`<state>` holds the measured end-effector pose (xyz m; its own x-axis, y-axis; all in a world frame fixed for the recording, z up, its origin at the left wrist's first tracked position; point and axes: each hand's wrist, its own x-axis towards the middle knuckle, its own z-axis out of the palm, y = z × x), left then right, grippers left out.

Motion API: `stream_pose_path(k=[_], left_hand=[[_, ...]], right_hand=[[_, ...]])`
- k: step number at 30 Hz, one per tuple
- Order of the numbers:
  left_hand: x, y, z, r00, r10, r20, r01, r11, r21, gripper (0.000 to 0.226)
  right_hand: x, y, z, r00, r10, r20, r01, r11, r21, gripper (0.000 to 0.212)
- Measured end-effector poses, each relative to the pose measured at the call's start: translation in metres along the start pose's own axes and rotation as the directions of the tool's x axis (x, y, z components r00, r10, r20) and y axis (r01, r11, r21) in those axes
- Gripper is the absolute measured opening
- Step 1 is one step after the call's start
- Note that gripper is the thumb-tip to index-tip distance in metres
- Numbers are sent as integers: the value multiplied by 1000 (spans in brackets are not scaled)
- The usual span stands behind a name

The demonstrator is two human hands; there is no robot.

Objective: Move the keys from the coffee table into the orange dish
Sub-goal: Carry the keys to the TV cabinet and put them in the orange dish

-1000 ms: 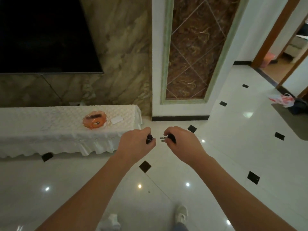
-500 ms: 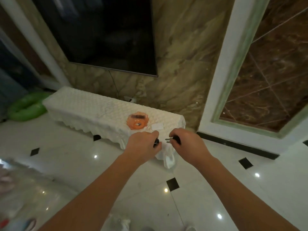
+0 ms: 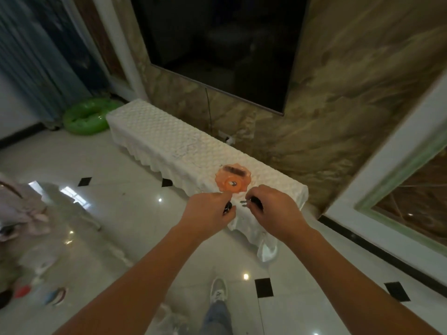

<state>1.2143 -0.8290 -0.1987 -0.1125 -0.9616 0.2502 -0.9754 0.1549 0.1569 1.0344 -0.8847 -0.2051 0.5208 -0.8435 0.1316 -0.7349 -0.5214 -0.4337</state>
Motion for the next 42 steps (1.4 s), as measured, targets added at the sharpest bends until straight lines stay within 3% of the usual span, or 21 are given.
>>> stream_pose_path(k=[4,7,12,17,28,35,42], left_hand=[[51,-46,31,1000,6,30,-4,999,-54,21],[85,-68,44,991,34,132,-20,994,-108,22],[133,-94,62,971,118,206,-96,989,-113,28],[169,-107,84,958,102,267,-77,991,-105,25],[233,-122,136,956,-46,288,52,999,-14,20],[275,-147,184,953,-129,274,140,990,-20,16],[291,-190,291,947,-60,315,91,992,-86,14]], right_hand=[[55,13,18,999,41,26,-40,999,-16,12],[87,23,25,997,71,42,-69,997,-26,13],[132,38,33,992,119,51,-119,993,-6,10],[169,65,46,984,146,99,-148,989,14,12],[259,139,81,955,122,271,-164,977,137,28],[307,178,118,958,147,246,-196,963,186,15],[342,228,204,937,223,269,-281,939,200,7]])
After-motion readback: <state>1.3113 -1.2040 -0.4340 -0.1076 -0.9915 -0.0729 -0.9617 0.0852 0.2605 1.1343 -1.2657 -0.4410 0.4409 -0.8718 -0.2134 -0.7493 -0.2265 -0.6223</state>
